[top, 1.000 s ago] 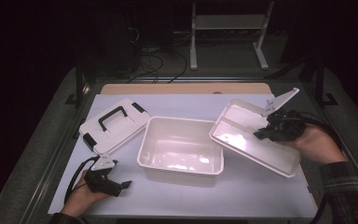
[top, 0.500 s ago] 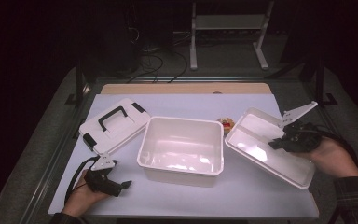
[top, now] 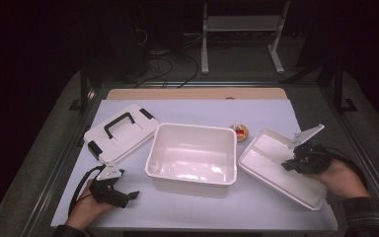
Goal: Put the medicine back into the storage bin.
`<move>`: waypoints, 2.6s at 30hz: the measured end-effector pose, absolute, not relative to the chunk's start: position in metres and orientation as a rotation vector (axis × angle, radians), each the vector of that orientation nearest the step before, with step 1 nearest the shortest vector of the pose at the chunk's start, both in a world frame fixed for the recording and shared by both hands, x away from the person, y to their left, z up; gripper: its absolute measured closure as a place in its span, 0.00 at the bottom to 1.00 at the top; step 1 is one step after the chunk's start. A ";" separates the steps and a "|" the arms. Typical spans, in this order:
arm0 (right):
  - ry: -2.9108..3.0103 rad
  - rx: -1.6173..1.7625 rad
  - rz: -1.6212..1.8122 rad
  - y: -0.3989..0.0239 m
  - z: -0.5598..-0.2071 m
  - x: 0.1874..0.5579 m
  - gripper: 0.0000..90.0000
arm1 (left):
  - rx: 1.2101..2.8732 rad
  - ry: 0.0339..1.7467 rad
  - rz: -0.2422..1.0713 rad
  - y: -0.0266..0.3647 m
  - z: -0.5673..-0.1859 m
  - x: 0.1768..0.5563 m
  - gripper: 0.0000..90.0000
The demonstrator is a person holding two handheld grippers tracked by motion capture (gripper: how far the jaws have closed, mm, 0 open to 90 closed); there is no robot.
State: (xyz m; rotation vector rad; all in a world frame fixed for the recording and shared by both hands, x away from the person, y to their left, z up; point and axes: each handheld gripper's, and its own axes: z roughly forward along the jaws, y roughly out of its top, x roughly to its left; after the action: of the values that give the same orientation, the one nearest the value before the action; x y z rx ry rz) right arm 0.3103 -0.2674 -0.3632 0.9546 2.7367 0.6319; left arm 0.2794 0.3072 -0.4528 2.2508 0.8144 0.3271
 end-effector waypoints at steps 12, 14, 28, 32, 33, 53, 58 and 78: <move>2.775 0.978 0.588 -0.260 -0.395 0.313 0.98 | 2.251 0.814 0.328 0.307 -0.453 0.279 0.01; 2.782 0.977 0.577 -0.258 -0.403 0.314 0.98 | 2.251 0.814 0.328 0.307 -0.453 0.279 0.01; 2.771 0.991 0.606 -0.255 -0.403 0.314 0.88 | 2.251 0.814 0.329 0.307 -0.453 0.279 0.01; 2.757 0.999 0.611 -0.254 -0.395 0.316 0.81 | 2.251 0.814 0.328 0.307 -0.453 0.279 0.01; 2.754 1.001 0.612 -0.253 -0.393 0.316 0.78 | 2.251 0.814 0.328 0.307 -0.453 0.279 0.01; 2.688 1.020 0.627 -0.232 -0.357 0.349 0.48 | 2.249 0.816 0.327 0.307 -0.453 0.279 0.01; 2.667 1.031 0.618 -0.223 -0.350 0.361 0.38 | 2.251 0.815 0.326 0.307 -0.453 0.279 0.01; 2.621 1.127 0.550 -0.195 -0.347 0.423 0.13 | 2.252 0.815 0.323 0.307 -0.453 0.280 0.01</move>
State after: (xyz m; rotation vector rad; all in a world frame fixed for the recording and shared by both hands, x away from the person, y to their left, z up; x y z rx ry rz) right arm 0.4226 -0.1946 -0.3467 1.1272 2.6210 0.5499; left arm 0.2797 0.3074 -0.4527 2.2518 0.8145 0.3226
